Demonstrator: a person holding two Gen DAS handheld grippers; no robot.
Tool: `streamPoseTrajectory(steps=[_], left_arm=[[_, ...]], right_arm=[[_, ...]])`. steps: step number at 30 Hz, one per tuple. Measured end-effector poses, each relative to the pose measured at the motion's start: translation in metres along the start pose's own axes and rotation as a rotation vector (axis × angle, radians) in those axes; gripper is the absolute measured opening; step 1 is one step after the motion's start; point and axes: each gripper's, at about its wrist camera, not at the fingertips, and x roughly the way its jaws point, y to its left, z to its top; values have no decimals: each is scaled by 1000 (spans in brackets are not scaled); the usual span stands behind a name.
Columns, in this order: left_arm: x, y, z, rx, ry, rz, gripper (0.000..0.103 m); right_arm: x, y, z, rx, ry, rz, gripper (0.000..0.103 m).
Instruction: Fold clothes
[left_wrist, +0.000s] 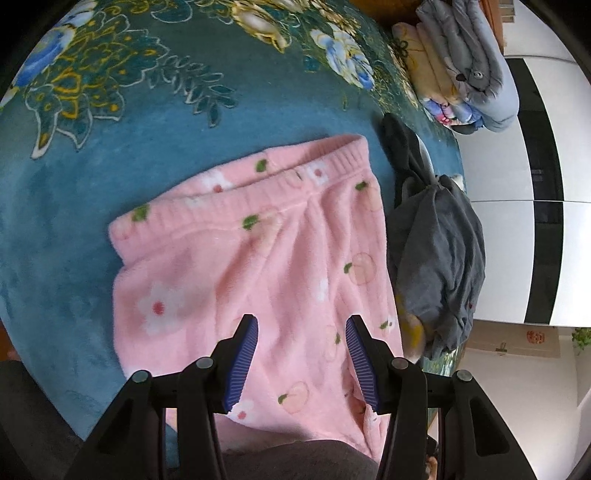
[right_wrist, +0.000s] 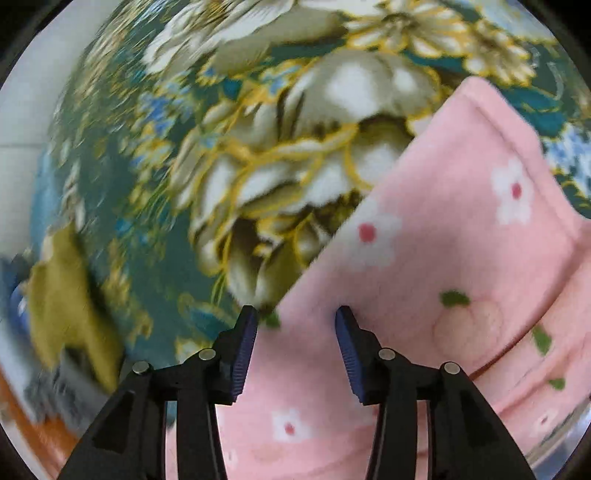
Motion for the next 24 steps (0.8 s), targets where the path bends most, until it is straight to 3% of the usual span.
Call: streamPoseTrajectory(steps=[5, 7, 10, 18, 24], left_arm=[[2, 5, 5, -5, 2, 4, 54], [4, 8, 7, -7, 6, 4, 54], [8, 13, 9, -17, 17, 2, 54], [4, 22, 15, -22, 15, -20, 54], [-9, 26, 17, -11, -20, -34, 54]], right_arm=[[4, 16, 1, 8, -47, -107, 44], [5, 11, 2, 24, -43, -123, 23], [6, 3, 3, 46, -36, -146, 8], [-37, 10, 16, 9, -147, 78, 2], [-52, 10, 18, -33, -165, 163, 3]])
